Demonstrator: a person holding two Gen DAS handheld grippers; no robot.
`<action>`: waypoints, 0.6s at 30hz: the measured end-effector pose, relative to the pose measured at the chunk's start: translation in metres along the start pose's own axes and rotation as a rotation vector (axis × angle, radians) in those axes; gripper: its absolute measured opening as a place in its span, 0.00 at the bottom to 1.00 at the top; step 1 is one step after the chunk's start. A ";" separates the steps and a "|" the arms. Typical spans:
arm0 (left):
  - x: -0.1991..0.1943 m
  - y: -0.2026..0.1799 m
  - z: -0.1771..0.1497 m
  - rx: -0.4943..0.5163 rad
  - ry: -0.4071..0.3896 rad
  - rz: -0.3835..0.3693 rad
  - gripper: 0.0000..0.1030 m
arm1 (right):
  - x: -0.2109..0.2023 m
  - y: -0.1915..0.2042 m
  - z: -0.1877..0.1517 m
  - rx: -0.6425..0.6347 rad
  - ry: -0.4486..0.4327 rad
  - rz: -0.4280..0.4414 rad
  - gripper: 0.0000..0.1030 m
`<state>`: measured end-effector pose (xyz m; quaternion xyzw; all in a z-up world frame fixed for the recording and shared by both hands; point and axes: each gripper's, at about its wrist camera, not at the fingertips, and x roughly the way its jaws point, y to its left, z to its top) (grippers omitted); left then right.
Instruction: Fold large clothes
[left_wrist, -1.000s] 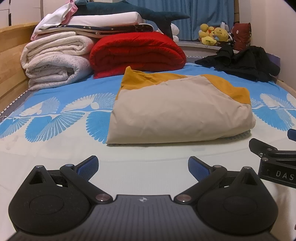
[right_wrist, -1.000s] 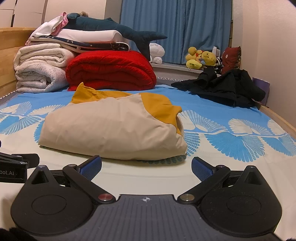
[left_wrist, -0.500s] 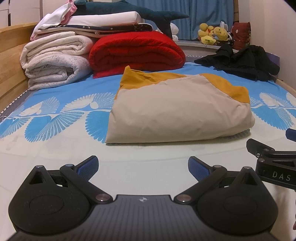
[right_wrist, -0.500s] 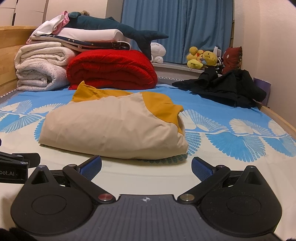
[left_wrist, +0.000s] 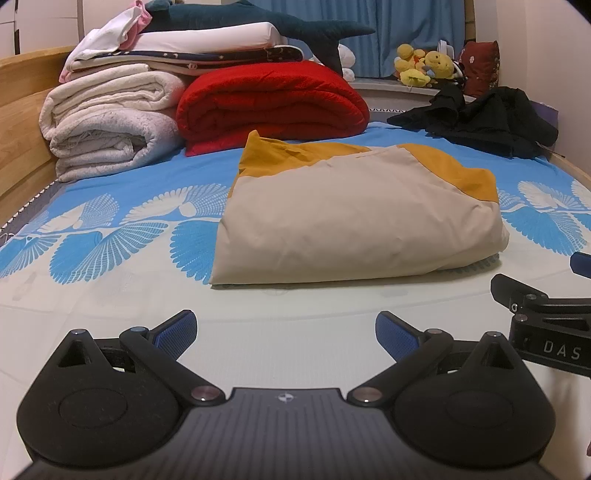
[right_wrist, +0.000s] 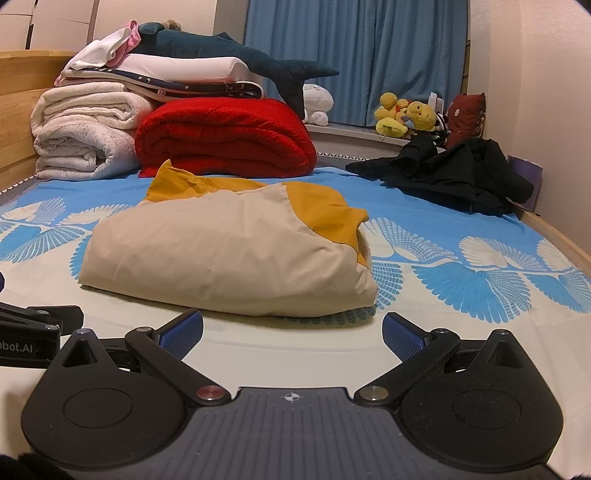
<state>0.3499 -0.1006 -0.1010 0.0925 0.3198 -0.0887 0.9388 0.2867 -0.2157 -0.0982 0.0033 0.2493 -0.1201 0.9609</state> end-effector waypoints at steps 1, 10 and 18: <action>0.000 0.000 0.000 -0.002 0.000 0.001 1.00 | 0.000 0.000 0.000 0.000 -0.001 0.000 0.99; -0.001 -0.002 0.000 0.005 -0.001 0.003 1.00 | 0.000 0.001 0.000 -0.001 0.000 0.000 0.99; -0.001 -0.004 -0.002 0.009 -0.005 0.005 1.00 | 0.000 0.000 0.000 0.000 0.002 0.005 0.99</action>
